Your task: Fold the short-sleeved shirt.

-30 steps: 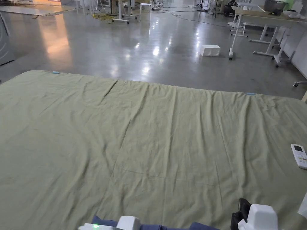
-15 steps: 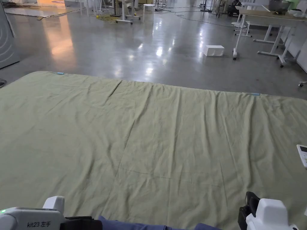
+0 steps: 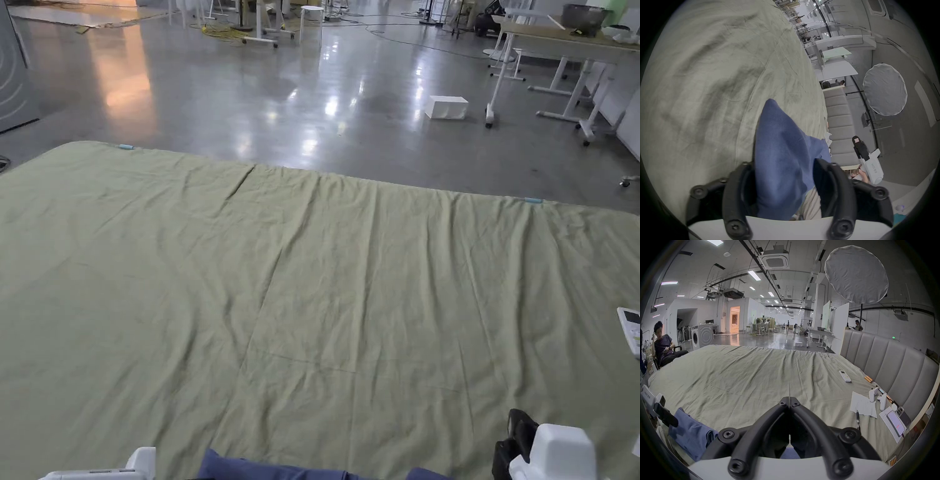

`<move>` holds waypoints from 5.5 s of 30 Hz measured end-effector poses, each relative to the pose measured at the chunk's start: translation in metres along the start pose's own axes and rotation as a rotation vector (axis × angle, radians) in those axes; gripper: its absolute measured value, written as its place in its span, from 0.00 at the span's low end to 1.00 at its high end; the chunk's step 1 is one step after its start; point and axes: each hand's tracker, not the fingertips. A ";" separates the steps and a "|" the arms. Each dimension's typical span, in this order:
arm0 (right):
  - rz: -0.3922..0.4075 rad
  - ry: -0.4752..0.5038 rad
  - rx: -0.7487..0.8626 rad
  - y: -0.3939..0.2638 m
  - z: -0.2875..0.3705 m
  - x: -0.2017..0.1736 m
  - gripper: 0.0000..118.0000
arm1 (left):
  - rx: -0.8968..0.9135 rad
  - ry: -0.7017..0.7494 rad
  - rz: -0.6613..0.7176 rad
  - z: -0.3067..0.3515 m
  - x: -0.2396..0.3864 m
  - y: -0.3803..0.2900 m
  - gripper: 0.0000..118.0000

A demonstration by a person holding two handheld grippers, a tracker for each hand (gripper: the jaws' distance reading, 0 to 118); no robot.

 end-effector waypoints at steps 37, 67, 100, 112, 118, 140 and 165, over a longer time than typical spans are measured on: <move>0.002 0.031 -0.004 -0.002 -0.003 -0.009 0.00 | 0.030 0.531 -0.426 0.074 0.179 0.015 0.10; -0.022 0.006 -0.018 -0.009 0.006 0.005 0.00 | -0.143 0.450 -0.394 -0.125 0.213 -0.067 0.10; -0.046 -0.017 -0.038 -0.021 0.014 0.021 0.00 | -0.167 0.454 -0.460 -0.198 0.196 -0.114 0.08; -0.056 -0.018 0.036 0.002 0.015 0.023 0.00 | 0.106 0.381 -0.675 -0.114 0.234 -0.083 0.05; -0.071 -0.025 0.121 0.035 0.011 0.020 0.00 | 0.505 0.454 -0.857 -0.054 0.263 -0.050 0.05; -0.068 0.030 0.083 0.046 0.020 0.003 0.00 | 0.885 0.693 -0.877 0.025 0.245 -0.004 0.05; 0.087 0.100 -0.205 -0.111 -0.005 -0.103 0.00 | 0.421 0.572 -0.645 0.026 0.149 -0.037 0.06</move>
